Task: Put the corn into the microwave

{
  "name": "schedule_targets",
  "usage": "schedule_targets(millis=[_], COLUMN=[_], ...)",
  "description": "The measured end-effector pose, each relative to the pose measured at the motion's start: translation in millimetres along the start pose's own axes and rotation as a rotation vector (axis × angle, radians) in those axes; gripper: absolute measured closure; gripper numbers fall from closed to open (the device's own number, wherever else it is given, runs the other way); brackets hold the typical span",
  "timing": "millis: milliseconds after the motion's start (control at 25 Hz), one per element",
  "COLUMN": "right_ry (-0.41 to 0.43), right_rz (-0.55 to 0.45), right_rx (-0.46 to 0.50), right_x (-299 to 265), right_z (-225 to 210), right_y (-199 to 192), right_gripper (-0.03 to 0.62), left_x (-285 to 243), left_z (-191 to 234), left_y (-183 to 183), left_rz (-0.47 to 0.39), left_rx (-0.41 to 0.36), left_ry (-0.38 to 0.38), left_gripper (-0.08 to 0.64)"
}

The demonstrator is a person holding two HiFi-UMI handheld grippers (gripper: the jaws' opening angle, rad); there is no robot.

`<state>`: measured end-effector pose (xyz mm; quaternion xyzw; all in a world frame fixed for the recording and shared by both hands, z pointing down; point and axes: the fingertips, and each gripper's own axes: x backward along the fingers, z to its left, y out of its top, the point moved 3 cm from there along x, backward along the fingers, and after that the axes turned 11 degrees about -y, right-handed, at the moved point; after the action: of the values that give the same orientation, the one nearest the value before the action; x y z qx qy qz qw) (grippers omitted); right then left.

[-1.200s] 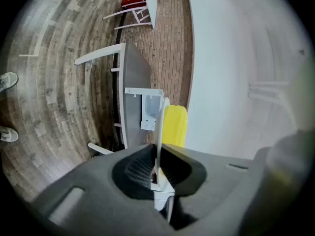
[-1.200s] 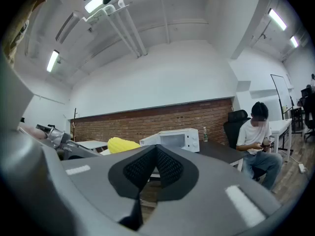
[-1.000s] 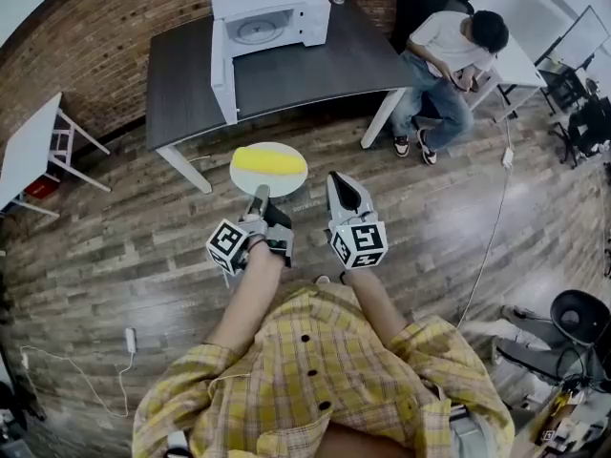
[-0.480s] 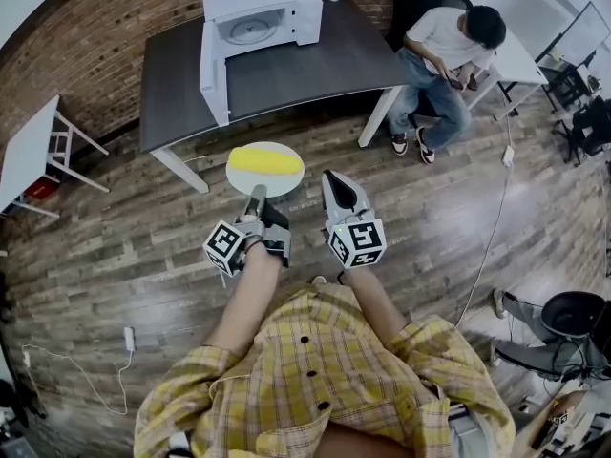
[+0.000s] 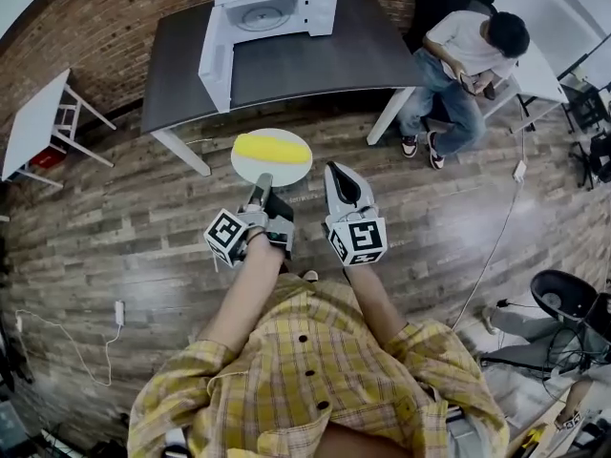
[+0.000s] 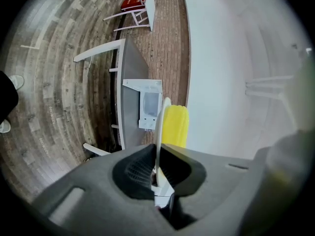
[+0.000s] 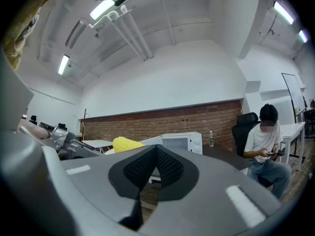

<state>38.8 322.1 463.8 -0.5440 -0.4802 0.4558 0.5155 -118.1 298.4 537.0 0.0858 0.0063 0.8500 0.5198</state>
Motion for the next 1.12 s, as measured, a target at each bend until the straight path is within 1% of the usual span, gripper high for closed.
schedule_targets(millis=[160, 240, 400, 520, 640, 1040, 1120], right_ry=[0.007, 0.016, 0.022, 0.03, 0.035, 0.013, 0.013], right_rz=[0.012, 0.016, 0.026, 0.023, 0.026, 0.035, 0.035], right_rx=[-0.038, -0.059, -0.055, -0.04, -0.033, 0.007, 0.003], right_x=[-14.4, -23.9, -55.8, -89.4, -123.0, -222.7, -241.0], right_z=[-8.3, -12.2, -19.2, -22.9, -26.6, -39.5, -39.6], right_y=[-5.5, -8.8, -17.7, -16.9, -13.4, 4.1, 5.8], right_gripper=[0.594, 0.595, 0.595, 0.595, 0.595, 0.595, 0.595], left_x=[-11.5, -17.1, -40.6, -70.9, -100.6, -202.0, -218.3], left_z=[3.2, 10.0, 23.1, 27.2, 31.7, 19.7, 20.6], left_y=[1.1, 6.8, 20.7, 32.0, 45.4, 86.4, 97.3], left_rz=[-0.017, -0.023, -0.024, -0.022, -0.016, -0.007, -0.003], left_rx=[0.01, -0.001, -0.017, -0.004, -0.008, 0.008, 0.0], left_ry=[-0.013, -0.003, 0.01, -0.001, 0.009, -0.003, 0.011], left_gripper=[0.538, 0.538, 0.54, 0.54, 0.538, 0.538, 0.538])
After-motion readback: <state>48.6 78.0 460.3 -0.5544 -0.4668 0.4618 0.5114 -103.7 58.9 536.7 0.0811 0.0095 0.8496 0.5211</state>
